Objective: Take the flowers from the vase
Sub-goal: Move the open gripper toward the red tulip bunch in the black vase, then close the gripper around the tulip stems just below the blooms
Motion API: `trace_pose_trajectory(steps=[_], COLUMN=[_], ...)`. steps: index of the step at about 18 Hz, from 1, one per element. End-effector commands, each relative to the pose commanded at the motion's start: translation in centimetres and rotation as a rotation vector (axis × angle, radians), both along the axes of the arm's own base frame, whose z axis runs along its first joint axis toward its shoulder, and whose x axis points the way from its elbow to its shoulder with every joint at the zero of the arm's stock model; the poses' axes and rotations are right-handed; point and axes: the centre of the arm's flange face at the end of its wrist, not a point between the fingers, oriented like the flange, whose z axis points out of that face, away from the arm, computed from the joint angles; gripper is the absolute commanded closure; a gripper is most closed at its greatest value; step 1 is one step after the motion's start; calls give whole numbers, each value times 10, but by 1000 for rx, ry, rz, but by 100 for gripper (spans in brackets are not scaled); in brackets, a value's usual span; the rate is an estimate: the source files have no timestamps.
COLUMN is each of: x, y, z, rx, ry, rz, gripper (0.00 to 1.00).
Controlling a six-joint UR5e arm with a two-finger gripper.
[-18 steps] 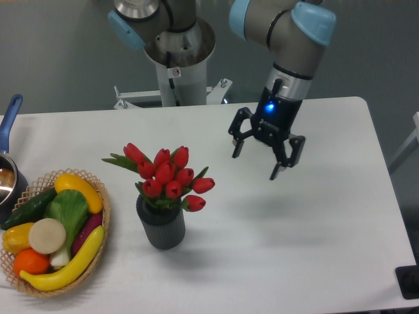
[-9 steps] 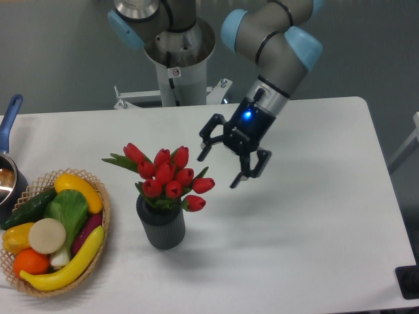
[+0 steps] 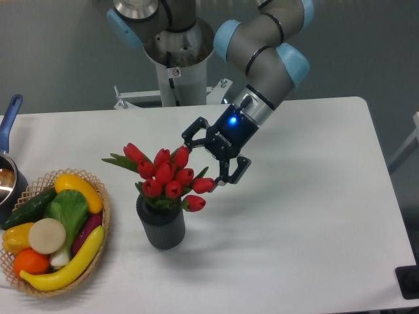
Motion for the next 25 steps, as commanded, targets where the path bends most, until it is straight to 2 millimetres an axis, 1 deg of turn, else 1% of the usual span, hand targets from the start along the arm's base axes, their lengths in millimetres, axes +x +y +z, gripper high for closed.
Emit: trace_pose_trajectory(steps=[2,3,5,9,10,12,19,21,23,25], x=[2,5,5,6,7,8,10,7,11,11], y=[3,7,9,11,12,13,17,19,27,29], z=[-9,-9,-11,-8,-8,-15,-18,-19,-24,-25], rx=[15,23,52,121,122,129,146,149,149,148], ry=[19,12,-12,-46,-48,-69,-87,-84,-84,-90], rz=[-30,-38,-39,-32,-34,-34,-39,-40,-58,-59], gripper=[0,0,0,0,0,0,0,0,0,0])
